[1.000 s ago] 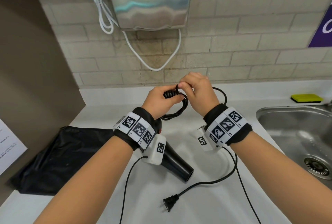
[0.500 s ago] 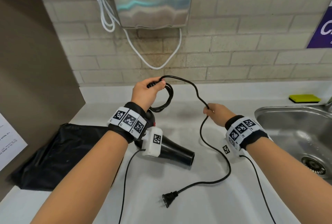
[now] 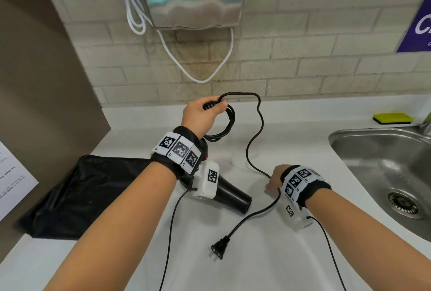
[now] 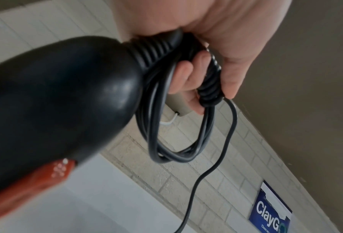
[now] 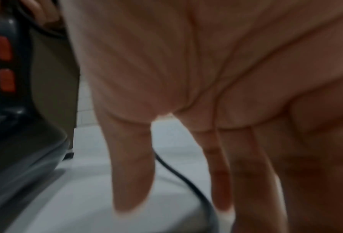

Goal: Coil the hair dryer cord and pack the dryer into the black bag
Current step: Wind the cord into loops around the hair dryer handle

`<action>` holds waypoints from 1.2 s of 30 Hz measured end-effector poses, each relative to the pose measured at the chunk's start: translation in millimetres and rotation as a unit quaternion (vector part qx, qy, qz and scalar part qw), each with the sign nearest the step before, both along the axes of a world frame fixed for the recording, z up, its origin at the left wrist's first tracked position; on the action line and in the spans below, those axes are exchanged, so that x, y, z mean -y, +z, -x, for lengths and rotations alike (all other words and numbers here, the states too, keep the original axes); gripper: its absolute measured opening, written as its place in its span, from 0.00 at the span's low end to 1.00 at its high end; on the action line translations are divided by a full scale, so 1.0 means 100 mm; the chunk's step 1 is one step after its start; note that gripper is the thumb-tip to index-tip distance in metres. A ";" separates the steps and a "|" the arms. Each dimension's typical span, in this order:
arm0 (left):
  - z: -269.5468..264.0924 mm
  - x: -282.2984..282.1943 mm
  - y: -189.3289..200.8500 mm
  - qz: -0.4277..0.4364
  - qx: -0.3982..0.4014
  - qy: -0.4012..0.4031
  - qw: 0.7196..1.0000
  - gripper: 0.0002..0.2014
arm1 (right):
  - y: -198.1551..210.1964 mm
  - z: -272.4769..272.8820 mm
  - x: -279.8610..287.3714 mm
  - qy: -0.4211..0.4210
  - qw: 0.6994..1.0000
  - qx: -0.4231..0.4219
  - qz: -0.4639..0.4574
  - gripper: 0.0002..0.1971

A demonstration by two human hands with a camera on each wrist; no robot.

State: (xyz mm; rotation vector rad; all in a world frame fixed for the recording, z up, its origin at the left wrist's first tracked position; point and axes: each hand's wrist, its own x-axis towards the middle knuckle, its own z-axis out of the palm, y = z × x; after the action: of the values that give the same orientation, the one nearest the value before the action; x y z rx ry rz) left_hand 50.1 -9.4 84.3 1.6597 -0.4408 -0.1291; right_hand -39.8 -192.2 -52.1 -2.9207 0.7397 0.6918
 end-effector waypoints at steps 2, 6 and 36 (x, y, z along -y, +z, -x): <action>0.05 0.04 0.00 -0.014 0.004 -0.001 1.000 0.09 | -0.13 0.08 0.01 0.023 0.999 -0.019 0.033 0.09; 0.09 0.03 0.01 -0.019 -0.007 0.002 1.000 0.10 | -0.05 -0.01 -0.01 -0.053 0.997 0.006 -0.049 0.13; -0.03 0.13 -0.02 -0.010 -0.006 -0.034 0.999 0.10 | 0.01 -0.22 -0.01 -0.170 0.914 0.293 -0.222 0.31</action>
State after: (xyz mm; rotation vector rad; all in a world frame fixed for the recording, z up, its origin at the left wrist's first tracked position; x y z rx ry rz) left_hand 52.6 -22.2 82.6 1.6627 -0.4881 -0.1934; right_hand -18.1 -191.1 -51.3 -2.2971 0.8371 -0.0609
